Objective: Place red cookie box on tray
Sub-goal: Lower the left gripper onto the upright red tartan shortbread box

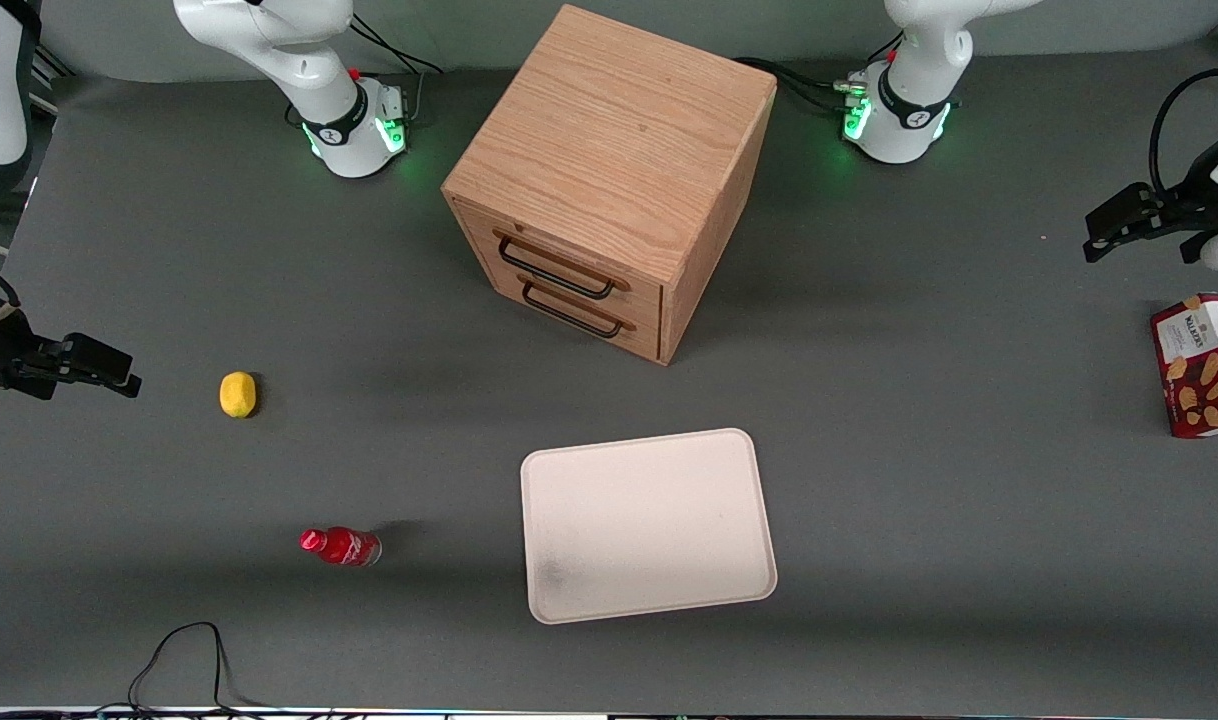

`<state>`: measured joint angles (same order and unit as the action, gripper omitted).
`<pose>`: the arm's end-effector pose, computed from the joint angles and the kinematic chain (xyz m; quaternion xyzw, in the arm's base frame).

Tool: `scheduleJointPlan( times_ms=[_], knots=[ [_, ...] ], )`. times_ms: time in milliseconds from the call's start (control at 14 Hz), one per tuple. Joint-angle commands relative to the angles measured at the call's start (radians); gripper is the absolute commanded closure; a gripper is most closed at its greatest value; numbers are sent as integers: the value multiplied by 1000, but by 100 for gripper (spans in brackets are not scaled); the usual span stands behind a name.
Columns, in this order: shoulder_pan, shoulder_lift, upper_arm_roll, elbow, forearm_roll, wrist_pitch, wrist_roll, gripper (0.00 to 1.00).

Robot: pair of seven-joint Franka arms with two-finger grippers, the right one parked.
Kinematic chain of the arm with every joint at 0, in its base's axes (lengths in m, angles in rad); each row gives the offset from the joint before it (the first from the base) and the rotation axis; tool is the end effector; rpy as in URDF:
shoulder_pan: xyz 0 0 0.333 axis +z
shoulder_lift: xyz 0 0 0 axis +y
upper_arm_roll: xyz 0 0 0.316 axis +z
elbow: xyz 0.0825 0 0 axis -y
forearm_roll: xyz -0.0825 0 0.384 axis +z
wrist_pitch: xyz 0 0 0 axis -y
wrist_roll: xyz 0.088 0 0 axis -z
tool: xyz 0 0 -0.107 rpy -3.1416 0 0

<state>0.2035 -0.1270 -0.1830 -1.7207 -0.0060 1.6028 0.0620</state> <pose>0.5172 0.0040 0.6232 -0.9998 0.0200 -0.0031 0.0087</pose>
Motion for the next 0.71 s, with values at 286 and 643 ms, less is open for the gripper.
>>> scheduleJointPlan(
  times_ms=[286,643],
  knots=[
    [19,-5,17,-8,23,15,22,0],
    [33,87,202,-11,67,61,149,0]
  ],
)
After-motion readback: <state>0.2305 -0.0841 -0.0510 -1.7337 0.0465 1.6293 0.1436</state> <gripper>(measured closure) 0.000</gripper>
